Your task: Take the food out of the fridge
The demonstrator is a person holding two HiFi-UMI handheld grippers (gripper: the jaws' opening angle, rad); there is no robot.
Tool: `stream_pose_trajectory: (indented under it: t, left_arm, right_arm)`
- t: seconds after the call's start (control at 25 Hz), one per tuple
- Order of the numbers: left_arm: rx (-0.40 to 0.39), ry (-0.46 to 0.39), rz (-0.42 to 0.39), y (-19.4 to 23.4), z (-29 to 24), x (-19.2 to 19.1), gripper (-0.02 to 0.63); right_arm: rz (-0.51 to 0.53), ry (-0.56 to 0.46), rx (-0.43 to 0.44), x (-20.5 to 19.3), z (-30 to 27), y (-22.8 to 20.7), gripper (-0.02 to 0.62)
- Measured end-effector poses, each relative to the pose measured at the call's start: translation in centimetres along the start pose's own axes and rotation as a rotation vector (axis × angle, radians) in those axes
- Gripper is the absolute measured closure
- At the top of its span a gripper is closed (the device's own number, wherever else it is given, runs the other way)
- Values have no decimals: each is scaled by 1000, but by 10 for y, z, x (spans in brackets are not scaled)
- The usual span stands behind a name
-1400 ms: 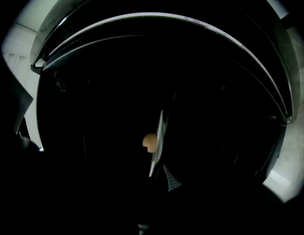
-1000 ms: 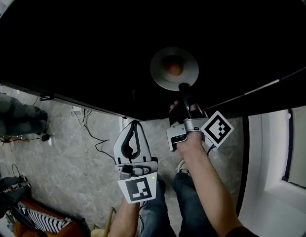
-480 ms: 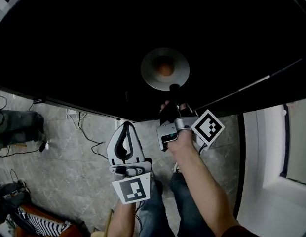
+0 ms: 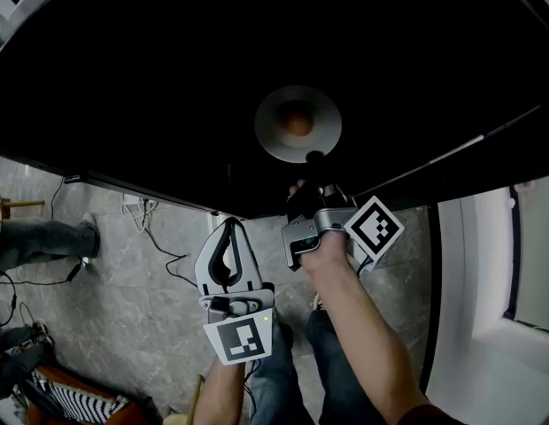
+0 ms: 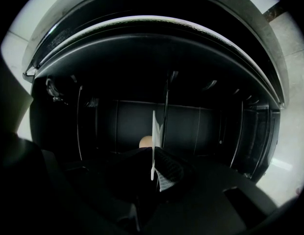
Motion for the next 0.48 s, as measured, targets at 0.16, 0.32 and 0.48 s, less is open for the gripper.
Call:
stream_pose_trajectory:
  t: [0.16,0.32,0.48]
  left_arm:
    - [2,-3,-1,-1,1,0,592]
    - [4,0,-1,0,2,-1,592]
    - [7,-5,-5,0,3,1,592]
  right_arm:
    - [-7,-2,-3,0,1,0,565]
    - [-17,1,2,-1,2,0,566]
    - [-26,4,5,-1,5,-1,566]
Point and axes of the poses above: the fingertips, and each gripper's own axes: z backward along the fingers, y to its left, x out of its top, the point moved 8 cm from there along z, backward along the fingers, and after that the axes turned 14 degrees about -x, right-handed, at the moved point
